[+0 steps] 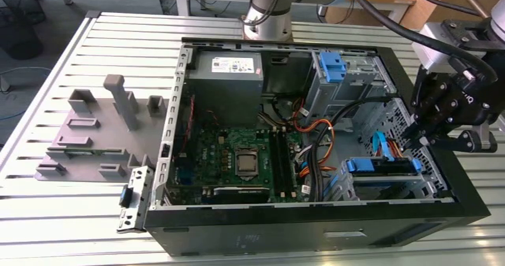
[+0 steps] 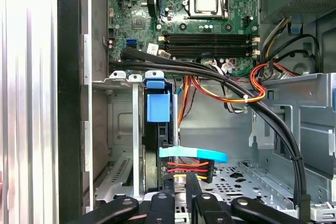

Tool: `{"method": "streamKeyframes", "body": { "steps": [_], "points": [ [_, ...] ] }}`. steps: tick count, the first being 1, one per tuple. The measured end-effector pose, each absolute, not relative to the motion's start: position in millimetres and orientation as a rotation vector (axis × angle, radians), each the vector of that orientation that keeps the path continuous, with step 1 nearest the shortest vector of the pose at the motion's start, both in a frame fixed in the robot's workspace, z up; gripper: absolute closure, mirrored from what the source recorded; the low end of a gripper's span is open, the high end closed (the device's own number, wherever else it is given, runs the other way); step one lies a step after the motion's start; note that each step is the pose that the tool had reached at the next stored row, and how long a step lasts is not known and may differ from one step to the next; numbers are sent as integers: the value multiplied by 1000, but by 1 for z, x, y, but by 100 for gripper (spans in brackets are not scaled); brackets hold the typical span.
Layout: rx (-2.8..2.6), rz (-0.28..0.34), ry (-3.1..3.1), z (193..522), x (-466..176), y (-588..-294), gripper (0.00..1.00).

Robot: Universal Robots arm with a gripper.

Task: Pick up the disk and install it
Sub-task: 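Insert the second disk wire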

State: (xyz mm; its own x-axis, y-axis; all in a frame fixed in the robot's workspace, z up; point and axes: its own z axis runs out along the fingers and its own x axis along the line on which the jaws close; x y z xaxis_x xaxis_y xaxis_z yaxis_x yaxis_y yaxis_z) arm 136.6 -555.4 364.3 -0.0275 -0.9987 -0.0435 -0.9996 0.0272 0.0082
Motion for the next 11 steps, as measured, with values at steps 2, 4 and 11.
{"method": "streamKeyframes", "body": {
  "steps": [2,4,11],
  "points": [
    [-2173,56,2233,364,137,-555,76],
    [-2173,56,2233,364,135,-555,76],
    [-2173,56,2233,364,133,-555,76]
  ]
}}
